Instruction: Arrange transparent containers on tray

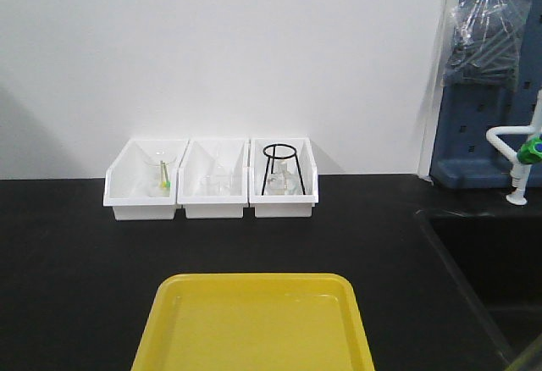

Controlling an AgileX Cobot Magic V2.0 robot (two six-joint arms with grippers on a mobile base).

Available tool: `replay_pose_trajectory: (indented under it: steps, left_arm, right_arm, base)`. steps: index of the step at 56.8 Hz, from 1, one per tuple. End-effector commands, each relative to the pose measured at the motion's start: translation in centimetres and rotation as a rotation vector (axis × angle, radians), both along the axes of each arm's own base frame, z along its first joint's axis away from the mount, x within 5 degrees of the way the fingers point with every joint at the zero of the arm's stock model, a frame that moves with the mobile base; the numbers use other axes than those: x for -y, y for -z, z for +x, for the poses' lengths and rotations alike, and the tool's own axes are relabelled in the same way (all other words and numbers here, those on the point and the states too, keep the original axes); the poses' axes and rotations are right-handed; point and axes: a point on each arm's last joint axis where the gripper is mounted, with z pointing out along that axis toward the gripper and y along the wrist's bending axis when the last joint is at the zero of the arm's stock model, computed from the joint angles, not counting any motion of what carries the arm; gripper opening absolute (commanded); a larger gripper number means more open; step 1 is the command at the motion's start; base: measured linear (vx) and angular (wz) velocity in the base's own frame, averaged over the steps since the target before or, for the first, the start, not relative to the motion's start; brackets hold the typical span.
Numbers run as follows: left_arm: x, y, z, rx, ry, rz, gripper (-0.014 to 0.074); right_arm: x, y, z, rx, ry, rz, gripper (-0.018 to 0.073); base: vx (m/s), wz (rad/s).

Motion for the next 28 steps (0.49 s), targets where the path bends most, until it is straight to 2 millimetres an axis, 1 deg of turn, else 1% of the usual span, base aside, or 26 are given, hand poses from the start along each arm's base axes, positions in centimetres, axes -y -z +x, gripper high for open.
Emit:
replay_pose_trajectory:
  steps: [1, 14, 28]
  left_arm:
    - [0.10, -1.85, -0.23, 0.102, 0.018, -0.032, 0.0131]
    - [0.10, -1.85, -0.23, 0.102, 0.018, -0.032, 0.0131]
    - [0.10, -1.85, -0.23, 0.102, 0.018, -0.032, 0.0131]
  right_arm:
    - [0.01, -1.55, -0.16, 0.101, -0.010, 0.031, 0.0012]
    - [0.01, -1.55, -0.16, 0.101, -0.010, 0.031, 0.0012]
    - [0.01, -1.55, -0.16, 0.101, -0.010, 0.031, 0.0012]
  base:
    - [0.25, 0.08]
    - [0.21, 0.10]
    - [0.15, 0.06]
